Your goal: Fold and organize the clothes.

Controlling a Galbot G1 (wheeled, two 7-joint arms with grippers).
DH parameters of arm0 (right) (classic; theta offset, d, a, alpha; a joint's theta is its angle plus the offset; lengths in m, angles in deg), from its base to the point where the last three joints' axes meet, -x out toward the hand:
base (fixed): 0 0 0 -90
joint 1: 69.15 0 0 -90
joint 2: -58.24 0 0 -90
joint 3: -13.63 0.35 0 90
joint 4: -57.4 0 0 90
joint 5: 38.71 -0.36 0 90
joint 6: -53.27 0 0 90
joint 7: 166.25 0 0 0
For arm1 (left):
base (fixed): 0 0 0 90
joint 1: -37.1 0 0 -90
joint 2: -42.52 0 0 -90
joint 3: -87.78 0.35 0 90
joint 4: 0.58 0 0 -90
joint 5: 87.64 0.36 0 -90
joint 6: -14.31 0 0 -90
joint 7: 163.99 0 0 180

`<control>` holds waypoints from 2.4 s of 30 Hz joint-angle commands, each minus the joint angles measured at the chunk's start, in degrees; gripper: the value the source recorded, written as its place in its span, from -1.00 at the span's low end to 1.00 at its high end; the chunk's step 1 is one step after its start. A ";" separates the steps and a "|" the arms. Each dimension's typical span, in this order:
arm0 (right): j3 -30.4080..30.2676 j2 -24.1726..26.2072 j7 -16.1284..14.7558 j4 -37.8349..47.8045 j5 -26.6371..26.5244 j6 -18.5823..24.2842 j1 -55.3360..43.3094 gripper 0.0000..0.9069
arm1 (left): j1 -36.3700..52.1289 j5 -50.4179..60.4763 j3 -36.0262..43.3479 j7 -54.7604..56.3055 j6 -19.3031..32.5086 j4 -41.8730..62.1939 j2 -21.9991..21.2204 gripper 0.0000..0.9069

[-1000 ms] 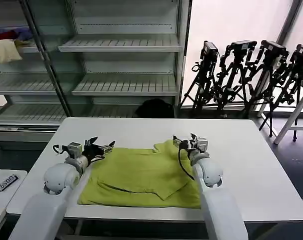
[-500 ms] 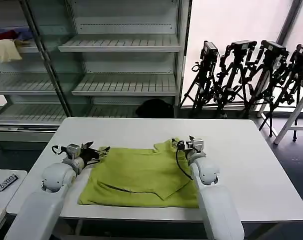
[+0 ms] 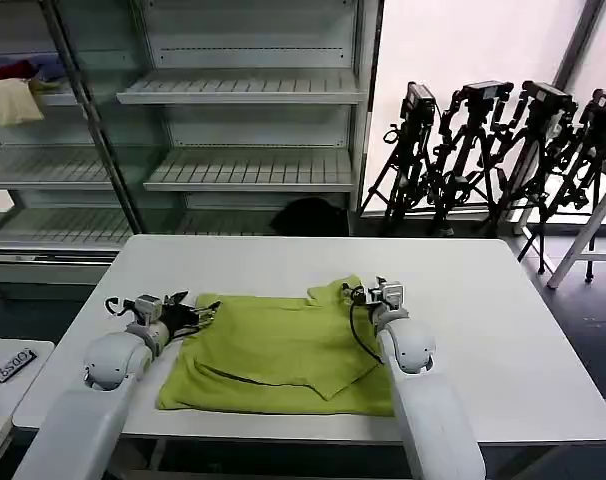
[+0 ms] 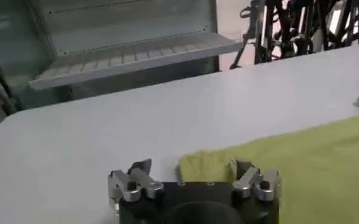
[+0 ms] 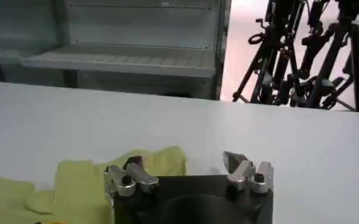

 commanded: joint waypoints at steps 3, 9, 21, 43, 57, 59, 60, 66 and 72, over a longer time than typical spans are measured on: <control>-0.30 -0.15 -0.46 0.60 1.31 0.01 0.05 0.13 | -0.12 0.19 0.05 -0.11 0.01 0.48 -0.46 0.76; -0.53 -0.13 -1.47 0.84 1.97 -0.01 0.65 -0.36 | -0.17 0.20 0.00 -0.10 0.02 0.66 -0.73 0.71; -0.92 -0.27 -1.97 0.41 2.69 -0.01 1.12 -1.00 | -0.48 0.14 -0.16 -0.89 0.04 0.47 -0.98 -0.98; -1.95 1.82 0.54 -11.57 -6.27 0.00 3.88 -1.00 | -1.77 -5.88 -3.12 0.12 0.22 -4.36 -0.93 -1.00; -1.13 3.51 -0.05 -23.21 -6.12 -0.07 16.68 -1.00 | -14.30 -9.42 -10.73 -2.86 1.03 -16.45 0.32 -1.00; -1.09 3.46 -0.26 -24.75 -5.93 -0.04 19.19 -1.00 | -17.13 -9.40 -12.07 -3.99 1.94 -17.74 0.44 -1.00; -1.04 3.36 -0.33 -25.62 -5.73 -0.03 20.33 -1.00 | -17.64 -9.35 -12.44 -4.16 2.03 -17.85 0.38 -1.00; -0.23 3.44 -0.85 -30.19 -5.49 0.01 25.13 -1.00 | -22.29 -9.48 -15.57 -5.87 2.53 -20.08 0.66 -1.00; 0.63 4.22 -1.54 -33.92 -5.05 0.03 28.55 -1.00 | -25.81 -8.37 -16.79 -7.14 3.51 -21.84 0.63 -1.00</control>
